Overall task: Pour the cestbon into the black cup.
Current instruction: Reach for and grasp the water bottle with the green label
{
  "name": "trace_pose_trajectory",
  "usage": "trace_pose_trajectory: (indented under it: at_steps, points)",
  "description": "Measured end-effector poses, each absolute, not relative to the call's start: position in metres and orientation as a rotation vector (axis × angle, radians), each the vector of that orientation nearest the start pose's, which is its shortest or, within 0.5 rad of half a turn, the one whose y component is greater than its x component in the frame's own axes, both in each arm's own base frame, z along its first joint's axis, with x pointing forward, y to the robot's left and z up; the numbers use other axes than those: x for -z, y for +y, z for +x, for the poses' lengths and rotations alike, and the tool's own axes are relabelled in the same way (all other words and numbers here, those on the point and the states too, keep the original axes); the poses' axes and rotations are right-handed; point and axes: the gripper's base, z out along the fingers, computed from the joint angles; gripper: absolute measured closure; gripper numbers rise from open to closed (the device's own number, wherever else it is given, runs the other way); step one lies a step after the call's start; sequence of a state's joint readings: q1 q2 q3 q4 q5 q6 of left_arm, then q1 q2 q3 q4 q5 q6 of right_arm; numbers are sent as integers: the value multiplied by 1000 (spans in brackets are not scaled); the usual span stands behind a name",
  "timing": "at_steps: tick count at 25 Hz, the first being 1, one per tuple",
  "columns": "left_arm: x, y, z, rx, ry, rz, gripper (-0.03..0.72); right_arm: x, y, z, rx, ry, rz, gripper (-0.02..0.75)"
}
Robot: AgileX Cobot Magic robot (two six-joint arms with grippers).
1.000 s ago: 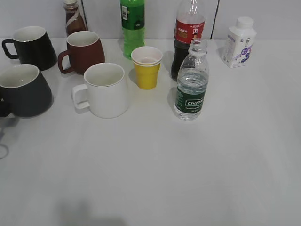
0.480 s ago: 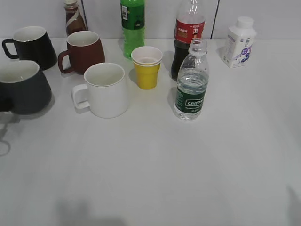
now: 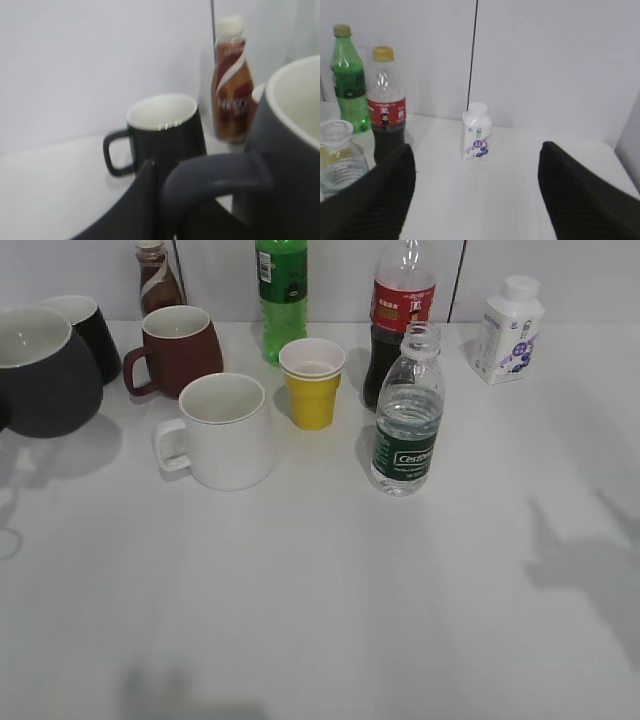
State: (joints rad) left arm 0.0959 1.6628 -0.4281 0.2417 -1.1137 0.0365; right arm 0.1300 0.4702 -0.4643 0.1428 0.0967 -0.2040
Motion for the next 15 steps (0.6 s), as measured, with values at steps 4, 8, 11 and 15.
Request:
trace_pose_trajectory:
  at_steps: [4, 8, 11, 15]
  points:
    - [-191, 4, 272, -11, 1575, 256, 635, -308, 27, 143, -106, 1604, -183, 190]
    - [-199, -1, 268, -6, 1561, 332, 636, -282, 62, 167, -226, 1645, -310, 194]
    - [-206, -4, 265, -5, 1540, 374, 636, -253, 89, 174, -288, 1711, -422, 195]
    - [-213, -7, 261, -7, 1513, 410, 636, -214, 110, 191, -307, 1790, -480, 157]
